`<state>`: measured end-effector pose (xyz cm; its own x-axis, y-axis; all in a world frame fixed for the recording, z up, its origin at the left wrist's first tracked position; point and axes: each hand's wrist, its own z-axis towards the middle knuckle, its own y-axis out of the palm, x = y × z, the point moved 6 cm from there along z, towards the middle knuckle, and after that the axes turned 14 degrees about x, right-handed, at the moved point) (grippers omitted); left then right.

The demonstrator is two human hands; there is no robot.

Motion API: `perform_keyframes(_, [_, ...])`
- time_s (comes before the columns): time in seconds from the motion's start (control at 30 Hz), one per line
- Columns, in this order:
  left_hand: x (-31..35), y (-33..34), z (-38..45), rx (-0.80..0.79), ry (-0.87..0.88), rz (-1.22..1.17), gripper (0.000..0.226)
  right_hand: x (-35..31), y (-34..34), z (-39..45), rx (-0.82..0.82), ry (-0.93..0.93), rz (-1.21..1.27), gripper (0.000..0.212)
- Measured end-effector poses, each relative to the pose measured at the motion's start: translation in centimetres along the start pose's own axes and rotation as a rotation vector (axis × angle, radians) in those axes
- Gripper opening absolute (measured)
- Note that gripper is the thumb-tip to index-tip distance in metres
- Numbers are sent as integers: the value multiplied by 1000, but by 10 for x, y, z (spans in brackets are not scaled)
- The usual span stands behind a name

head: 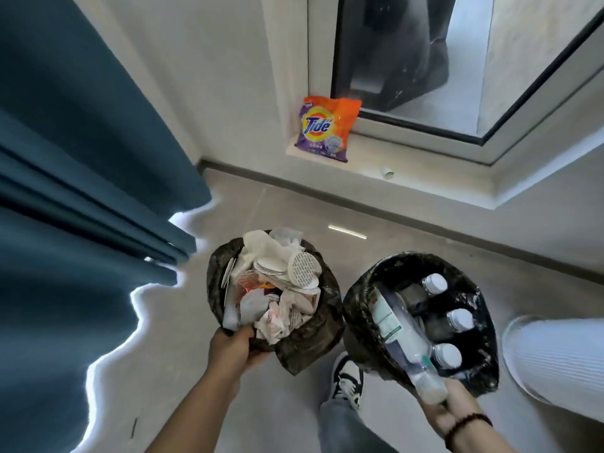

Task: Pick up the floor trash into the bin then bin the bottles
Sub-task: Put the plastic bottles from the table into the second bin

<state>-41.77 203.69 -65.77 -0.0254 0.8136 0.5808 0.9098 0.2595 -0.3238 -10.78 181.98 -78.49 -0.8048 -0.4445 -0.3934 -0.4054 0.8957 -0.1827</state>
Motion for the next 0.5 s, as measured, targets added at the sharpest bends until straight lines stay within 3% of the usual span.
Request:
perform_keyframes(0.03, [7, 8, 3, 6, -6, 11, 21, -27, 19, -14, -100, -2, 33, 39])
perform_keyframes(0.1, [29, 38, 21, -3, -31, 23, 24, -63, 57, -18, -95, 62, 70, 66])
perform_keyframes(0.27, [61, 108, 76, -4, -53, 93, 29, -122, 122, 7, 95, 55, 142, 54])
perform_keyframes(0.33, [70, 130, 98, 6, -51, 101, 29, -133, 139, 30, 97, 53, 158, 50])
perform_keyframes(0.43, [72, 163, 142, -17, -62, 116, 27, -130, 150, 69, 137, 89, 126, 19])
perform_keyframes(0.5, [71, 187, 177, -62, -61, 104, 30, -129, 166, 98, 124, 86, 118, 24])
